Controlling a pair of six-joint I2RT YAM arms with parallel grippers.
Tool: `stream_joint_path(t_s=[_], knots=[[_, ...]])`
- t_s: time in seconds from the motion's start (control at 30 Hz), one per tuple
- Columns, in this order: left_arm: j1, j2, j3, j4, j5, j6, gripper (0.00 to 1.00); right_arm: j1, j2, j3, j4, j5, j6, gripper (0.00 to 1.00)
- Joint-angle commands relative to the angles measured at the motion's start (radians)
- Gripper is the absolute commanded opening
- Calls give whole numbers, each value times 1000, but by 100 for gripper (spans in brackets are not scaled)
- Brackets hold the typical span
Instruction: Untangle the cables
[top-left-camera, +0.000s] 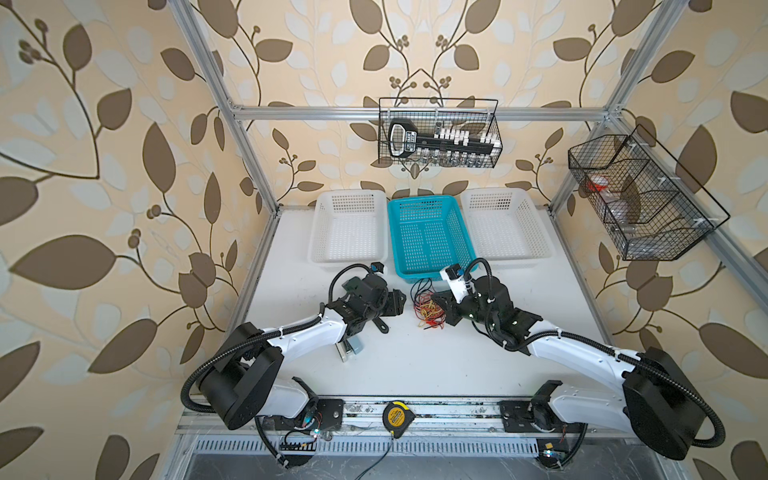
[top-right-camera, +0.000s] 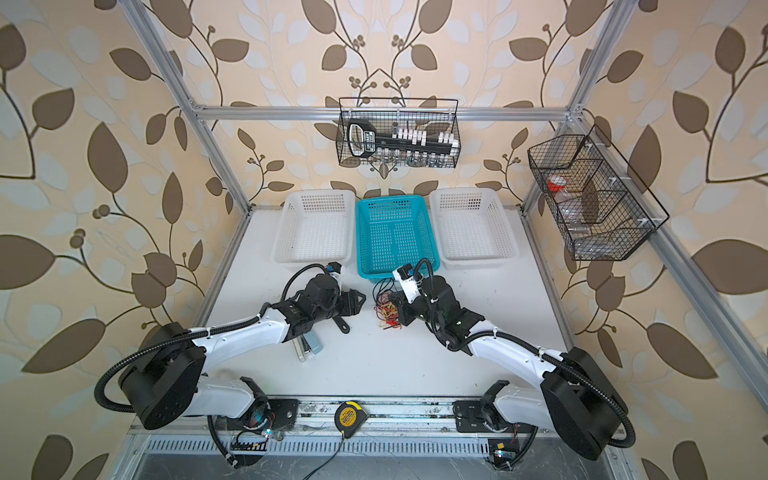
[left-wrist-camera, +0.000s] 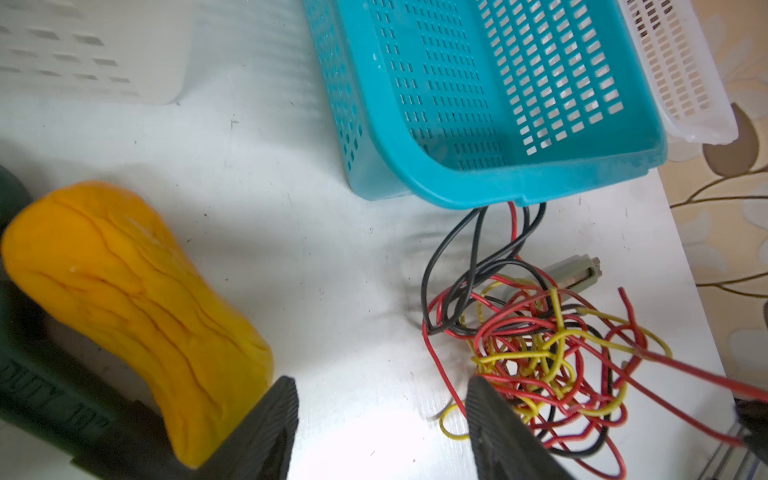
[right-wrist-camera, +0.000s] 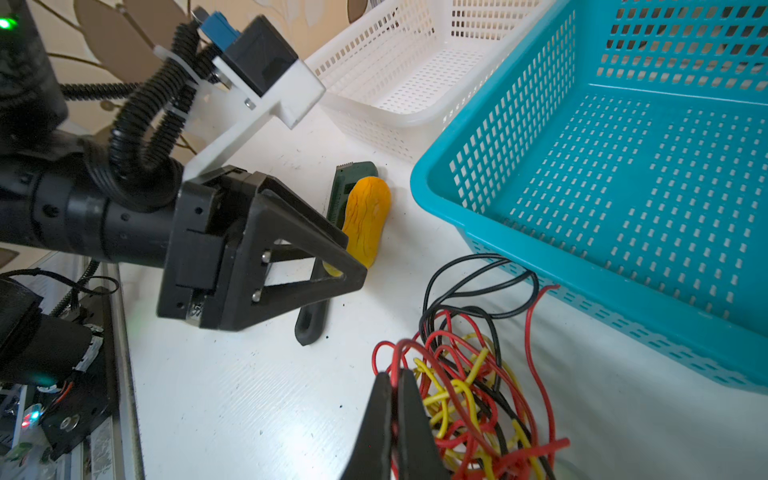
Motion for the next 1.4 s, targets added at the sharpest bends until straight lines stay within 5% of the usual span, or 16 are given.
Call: stream_joint_path(t_s=[0.0, 0.73, 1.0, 1.37], knots=[[-13, 27, 42, 70, 19, -21, 64, -2, -5, -13, 32, 12, -3, 0], [-42, 281, 172, 192, 14, -94, 36, -1, -48, -33, 29, 24, -6, 0], [-57, 272, 160, 163, -42, -94, 1, -1, -58, -41, 30, 47, 8, 0], [-68, 118, 88, 93, -82, -75, 0, -30, -86, -70, -8, 213, 77, 0]])
